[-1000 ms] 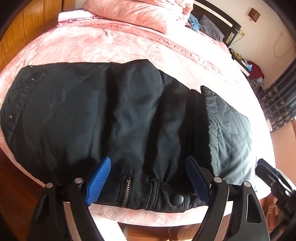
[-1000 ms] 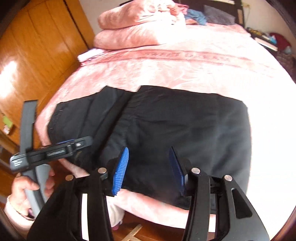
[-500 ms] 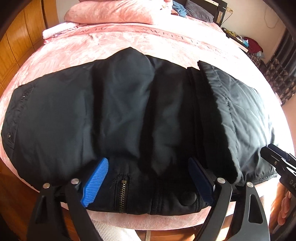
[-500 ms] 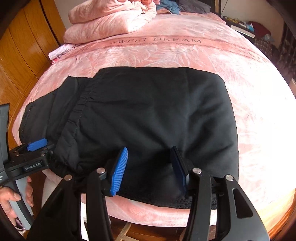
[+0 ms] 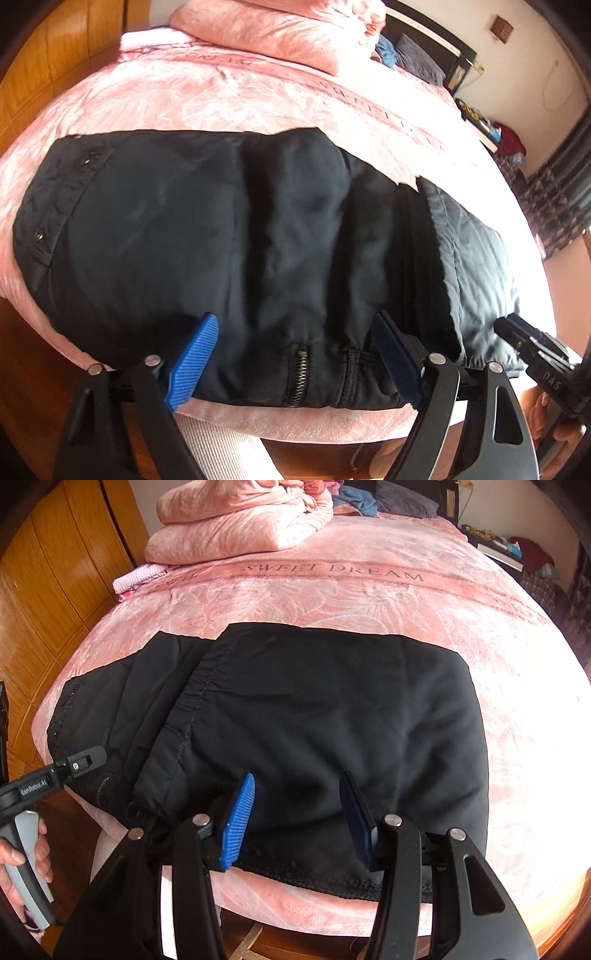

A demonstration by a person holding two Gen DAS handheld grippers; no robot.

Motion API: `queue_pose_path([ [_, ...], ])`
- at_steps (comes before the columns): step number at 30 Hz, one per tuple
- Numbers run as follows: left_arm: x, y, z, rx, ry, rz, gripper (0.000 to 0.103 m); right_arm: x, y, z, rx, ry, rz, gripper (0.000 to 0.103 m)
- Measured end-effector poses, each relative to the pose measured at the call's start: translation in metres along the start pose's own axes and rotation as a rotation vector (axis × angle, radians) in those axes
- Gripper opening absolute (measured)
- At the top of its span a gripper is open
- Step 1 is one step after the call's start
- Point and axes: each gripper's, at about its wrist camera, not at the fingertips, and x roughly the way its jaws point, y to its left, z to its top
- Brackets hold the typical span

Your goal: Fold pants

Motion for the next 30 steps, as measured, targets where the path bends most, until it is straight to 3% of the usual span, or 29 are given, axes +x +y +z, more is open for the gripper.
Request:
queue_pose_path([
  [7, -0.037, 0.105, -0.003, -0.334, -0.039, -0.005, 0.078, 0.007, 0.020, 0.000, -0.036, 0.028, 0.042, 0.049],
  [10, -0.038, 0.140, -0.012, -0.437, -0.021, -0.003, 0.068, 0.013, 0.029, 0.000, -0.050, 0.037, 0.050, 0.049],
  [16, -0.012, 0.163, -0.029, -0.557, 0.053, -0.045, 0.067, 0.020, 0.044, 0.002, -0.079, 0.039, 0.053, 0.055],
  [26, 0.001, 0.191, -0.028, -0.709, 0.012, -0.122, 0.065, 0.026, 0.044, -0.001, -0.089, 0.048, 0.043, 0.056],
  [29, -0.004, 0.192, -0.029, -0.729, -0.026, -0.142, 0.051, 0.027, 0.045, -0.001, -0.094, 0.049, 0.040, 0.056],
  [30, -0.007, 0.192, -0.029, -0.732, -0.048, -0.154, 0.042, 0.027, 0.044, -0.001, -0.095, 0.051, 0.040, 0.056],
])
